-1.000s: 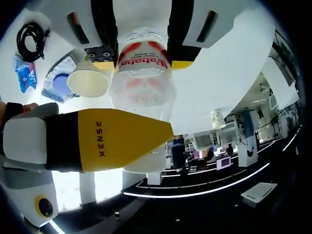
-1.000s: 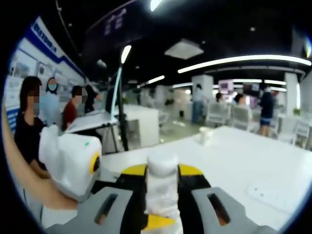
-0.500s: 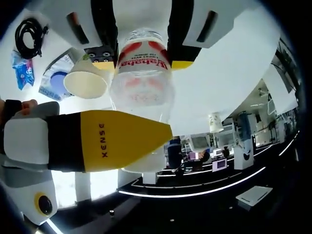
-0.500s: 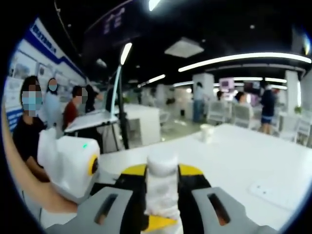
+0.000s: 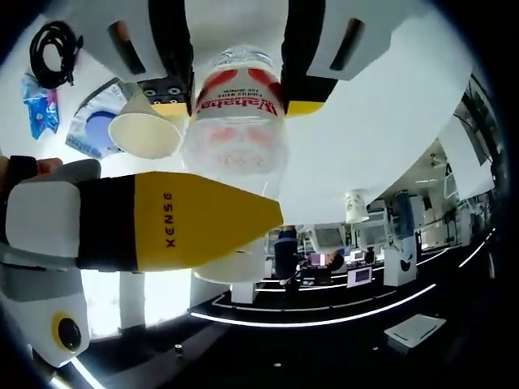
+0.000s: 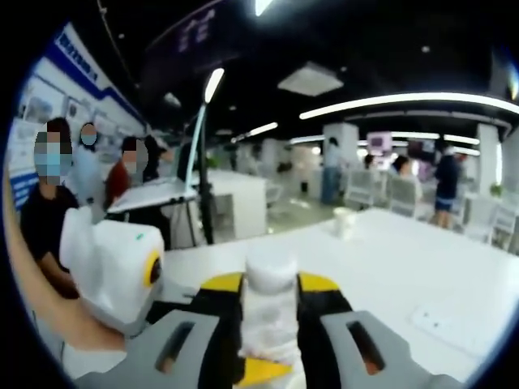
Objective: Arrange the tabletop items into an orderly group along one side of the table until the central work area is clear of visible clutter.
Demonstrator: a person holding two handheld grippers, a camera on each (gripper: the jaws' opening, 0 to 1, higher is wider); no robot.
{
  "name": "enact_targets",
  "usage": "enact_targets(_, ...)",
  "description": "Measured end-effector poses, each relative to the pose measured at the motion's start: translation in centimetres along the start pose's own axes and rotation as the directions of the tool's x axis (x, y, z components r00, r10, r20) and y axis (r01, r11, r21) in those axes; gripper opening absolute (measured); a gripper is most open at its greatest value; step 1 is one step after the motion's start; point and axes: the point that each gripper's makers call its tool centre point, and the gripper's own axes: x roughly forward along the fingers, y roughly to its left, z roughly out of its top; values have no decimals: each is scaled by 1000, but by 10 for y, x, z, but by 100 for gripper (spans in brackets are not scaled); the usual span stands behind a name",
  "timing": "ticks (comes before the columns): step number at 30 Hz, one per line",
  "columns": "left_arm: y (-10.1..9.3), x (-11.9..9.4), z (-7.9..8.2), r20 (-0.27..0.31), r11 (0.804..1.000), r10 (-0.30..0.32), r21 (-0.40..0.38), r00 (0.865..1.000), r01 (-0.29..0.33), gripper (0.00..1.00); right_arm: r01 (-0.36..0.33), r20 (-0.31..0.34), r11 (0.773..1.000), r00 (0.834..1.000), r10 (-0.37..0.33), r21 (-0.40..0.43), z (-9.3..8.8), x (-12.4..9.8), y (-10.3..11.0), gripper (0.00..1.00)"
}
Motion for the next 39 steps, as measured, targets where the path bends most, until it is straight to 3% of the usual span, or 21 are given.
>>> enact_targets(5,-4,-4,8,26,1000,-14,22,1000,14,52,-19,-9,1000,1000,19,-24,-1,-1,6,31)
enact_targets(11,-7,-7,14,29,998,-49,49,998,48,62,-6,26,1000,1000,6,-17,5,-5,7,53)
enact_targets(18,4,-18,11,15,998,-30,59,999,29,60,18,59,999,998,-16,-33,14,-17,2,56)
enact_targets(25,6,-34,13,36,999,-42,29,998,41,70,45,81,999,996,-43,-19,13,-51,-9,67)
enact_targets(32,3,-52,8,53,996,-85,-30,995,87,98,139,102,988,984,-145,63,10,-94,-32,83)
enact_targets(36,-3,-61,3,25,993,-121,-14,992,121,99,176,107,981,977,-185,86,8,-110,-38,95)
enact_targets(39,-5,-67,3,18,991,-132,-16,991,133,99,194,112,975,972,-205,106,6,-124,-40,97)
